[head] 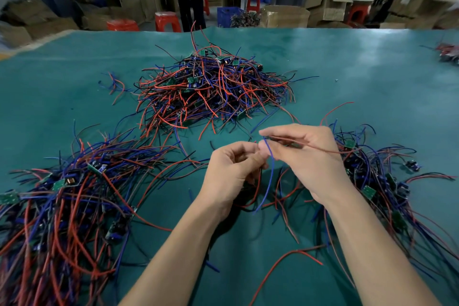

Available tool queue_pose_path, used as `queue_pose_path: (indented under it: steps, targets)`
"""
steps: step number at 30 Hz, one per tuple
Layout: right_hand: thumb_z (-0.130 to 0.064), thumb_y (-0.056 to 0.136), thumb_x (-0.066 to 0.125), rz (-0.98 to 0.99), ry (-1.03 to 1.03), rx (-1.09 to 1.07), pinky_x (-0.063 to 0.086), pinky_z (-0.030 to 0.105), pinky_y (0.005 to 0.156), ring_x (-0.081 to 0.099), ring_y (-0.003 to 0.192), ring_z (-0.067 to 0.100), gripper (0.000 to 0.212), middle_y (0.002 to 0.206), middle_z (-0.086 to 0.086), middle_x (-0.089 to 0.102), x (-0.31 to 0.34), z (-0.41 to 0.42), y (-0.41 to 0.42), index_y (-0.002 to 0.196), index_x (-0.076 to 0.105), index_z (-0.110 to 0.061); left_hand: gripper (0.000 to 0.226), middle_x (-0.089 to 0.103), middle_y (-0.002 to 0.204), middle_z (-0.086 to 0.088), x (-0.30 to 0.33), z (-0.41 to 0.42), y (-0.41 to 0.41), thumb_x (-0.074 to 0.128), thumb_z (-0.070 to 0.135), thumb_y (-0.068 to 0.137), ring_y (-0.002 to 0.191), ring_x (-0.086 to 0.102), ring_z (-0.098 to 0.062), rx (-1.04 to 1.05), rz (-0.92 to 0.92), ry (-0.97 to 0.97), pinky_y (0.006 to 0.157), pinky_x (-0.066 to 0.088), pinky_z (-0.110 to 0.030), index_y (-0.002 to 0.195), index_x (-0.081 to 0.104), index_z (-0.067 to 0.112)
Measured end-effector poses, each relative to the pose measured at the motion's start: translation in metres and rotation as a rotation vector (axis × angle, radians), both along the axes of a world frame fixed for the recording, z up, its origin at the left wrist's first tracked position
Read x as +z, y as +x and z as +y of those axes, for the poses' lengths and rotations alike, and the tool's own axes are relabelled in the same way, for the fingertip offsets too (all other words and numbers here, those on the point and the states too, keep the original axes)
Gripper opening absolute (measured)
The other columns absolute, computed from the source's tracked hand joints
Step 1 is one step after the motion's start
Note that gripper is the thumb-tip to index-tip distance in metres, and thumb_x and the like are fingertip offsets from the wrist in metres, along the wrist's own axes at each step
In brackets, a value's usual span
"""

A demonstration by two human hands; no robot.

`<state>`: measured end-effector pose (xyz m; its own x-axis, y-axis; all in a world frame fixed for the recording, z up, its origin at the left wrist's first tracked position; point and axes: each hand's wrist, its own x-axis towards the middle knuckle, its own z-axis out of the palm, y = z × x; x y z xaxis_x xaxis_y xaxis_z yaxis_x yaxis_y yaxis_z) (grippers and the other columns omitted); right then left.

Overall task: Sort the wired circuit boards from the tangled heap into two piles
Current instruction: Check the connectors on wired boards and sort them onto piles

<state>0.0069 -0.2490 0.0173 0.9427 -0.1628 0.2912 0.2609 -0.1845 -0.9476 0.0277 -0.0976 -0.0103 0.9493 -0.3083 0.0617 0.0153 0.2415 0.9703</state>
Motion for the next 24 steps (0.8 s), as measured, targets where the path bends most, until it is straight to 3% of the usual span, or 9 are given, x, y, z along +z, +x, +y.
queue_pose_path:
  steps: [3,6,12,16,18,21,24]
  targets:
    - [-0.016,0.08,0.083,-0.012,0.087,-0.086,0.052,0.026,0.053,0.064,0.058,0.014,0.009,0.071,0.002,0.075,0.0,0.001,0.002,0.078,0.082,-0.026,0.005,0.066,0.062,-0.001,0.002,0.0,-0.001,0.07,0.01,0.087,0.048,0.046,-0.007,-0.023,-0.005,0.009,0.047,0.036,-0.015,0.083,0.069,0.011]
    - [-0.012,0.083,0.08,-0.024,0.077,-0.152,0.051,0.027,0.048,0.062,0.052,0.016,0.011,0.063,0.006,0.07,-0.002,-0.006,0.003,0.073,0.076,-0.016,0.013,0.064,0.06,-0.001,0.005,0.0,-0.002,0.069,0.009,0.089,0.048,0.041,-0.008,-0.03,-0.004,0.025,0.046,0.031,-0.017,0.077,0.07,0.015]
    - [-0.008,0.083,0.079,-0.114,0.017,-0.289,0.057,0.029,0.051,0.069,0.052,0.019,0.014,0.065,0.004,0.073,0.002,-0.018,0.002,0.073,0.072,-0.015,0.012,0.062,0.059,-0.001,0.006,0.001,-0.003,0.069,0.008,0.089,0.064,0.037,-0.023,-0.034,-0.001,0.06,0.05,0.026,-0.026,0.078,0.068,0.013]
    - [0.002,0.088,0.075,-0.185,0.213,-0.447,0.056,0.023,0.055,0.067,0.052,0.013,0.019,0.06,-0.002,0.071,0.01,-0.034,0.002,0.076,0.067,-0.011,0.01,0.063,0.06,-0.001,0.005,0.0,-0.002,0.07,0.007,0.088,0.064,0.039,-0.023,-0.058,-0.01,0.082,0.051,0.028,-0.025,0.08,0.069,0.013]
    - [0.002,0.092,0.07,-0.241,0.405,-0.545,0.057,0.023,0.063,0.068,0.056,0.011,0.019,0.061,-0.004,0.07,0.015,-0.04,0.0,0.08,0.066,-0.011,0.01,0.063,0.06,-0.001,0.005,0.0,-0.003,0.07,0.008,0.088,0.059,0.042,-0.018,-0.061,-0.011,0.086,0.05,0.031,-0.022,0.079,0.069,0.014]
    - [0.002,0.096,0.065,-0.351,0.658,-0.685,0.06,0.027,0.078,0.072,0.07,0.012,0.012,0.08,0.004,0.071,0.02,-0.043,-0.001,0.092,0.063,-0.008,0.013,0.064,0.063,-0.002,0.004,0.0,-0.002,0.067,0.01,0.091,0.053,0.045,-0.011,0.025,0.008,0.034,0.049,0.035,-0.017,0.081,0.068,0.016]
    - [-0.004,0.094,0.068,-0.219,0.506,-0.688,0.057,0.03,0.067,0.066,0.062,0.014,0.009,0.077,0.0,0.069,0.018,-0.029,0.002,0.092,0.065,-0.012,0.01,0.064,0.067,-0.003,0.003,0.001,0.002,0.063,0.013,0.095,0.052,0.048,-0.009,0.149,0.054,-0.064,0.05,0.04,-0.018,0.086,0.065,0.016]
